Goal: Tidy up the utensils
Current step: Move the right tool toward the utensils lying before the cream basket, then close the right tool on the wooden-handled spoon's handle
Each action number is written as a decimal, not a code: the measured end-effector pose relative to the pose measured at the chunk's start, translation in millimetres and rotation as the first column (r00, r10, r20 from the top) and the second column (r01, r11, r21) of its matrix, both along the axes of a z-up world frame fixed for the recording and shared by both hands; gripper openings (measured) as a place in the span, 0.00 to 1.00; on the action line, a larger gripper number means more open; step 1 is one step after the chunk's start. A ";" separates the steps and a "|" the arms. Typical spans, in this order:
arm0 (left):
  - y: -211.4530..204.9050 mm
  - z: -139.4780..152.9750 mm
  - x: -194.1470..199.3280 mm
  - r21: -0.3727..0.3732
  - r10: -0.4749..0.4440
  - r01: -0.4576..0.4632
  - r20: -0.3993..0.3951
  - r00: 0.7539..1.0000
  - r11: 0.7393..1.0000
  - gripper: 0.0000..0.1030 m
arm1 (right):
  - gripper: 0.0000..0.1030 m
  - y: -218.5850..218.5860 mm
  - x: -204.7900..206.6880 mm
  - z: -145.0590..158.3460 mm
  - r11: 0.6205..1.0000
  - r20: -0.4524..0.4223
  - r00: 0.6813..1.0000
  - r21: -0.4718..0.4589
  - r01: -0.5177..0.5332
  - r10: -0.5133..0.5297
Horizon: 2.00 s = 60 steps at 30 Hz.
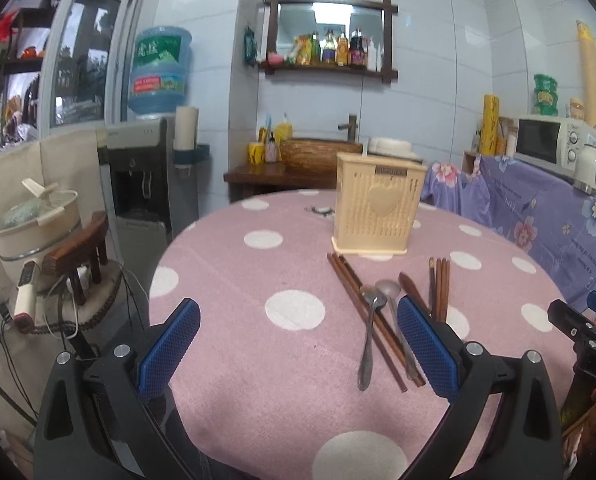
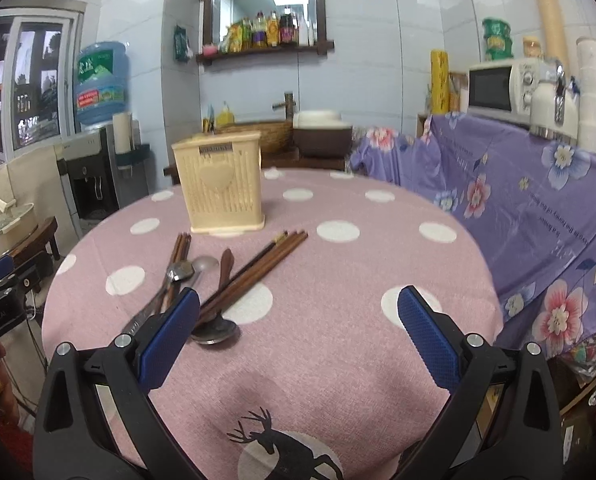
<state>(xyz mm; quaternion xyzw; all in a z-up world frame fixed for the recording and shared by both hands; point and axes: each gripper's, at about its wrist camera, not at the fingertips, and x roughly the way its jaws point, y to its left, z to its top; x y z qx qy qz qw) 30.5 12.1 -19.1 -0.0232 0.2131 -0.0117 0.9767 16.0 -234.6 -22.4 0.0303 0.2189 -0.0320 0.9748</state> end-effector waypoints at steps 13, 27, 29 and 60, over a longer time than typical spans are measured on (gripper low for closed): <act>-8.4 -25.5 68.7 0.039 -0.193 0.207 -0.230 0.954 0.977 0.77 | 0.87 -15.4 67.1 -21.8 0.997 -0.185 0.980 0.049 -0.058 0.066; -19.1 -28.1 115.6 -0.001 -0.185 0.196 -0.321 0.929 0.981 0.74 | 0.73 51.2 160.6 -52.7 0.984 -0.449 0.876 0.091 -0.152 0.177; -19.8 -30.9 116.9 0.006 -0.185 0.198 -0.334 0.924 0.980 0.74 | 0.70 48.4 160.8 -57.4 0.985 -0.466 0.868 0.091 -0.145 0.171; -54.6 -57.0 136.3 0.059 -0.220 0.273 -0.444 0.869 0.960 0.49 | 0.65 -46.1 143.5 -40.3 0.999 -0.399 0.917 0.028 0.024 -0.011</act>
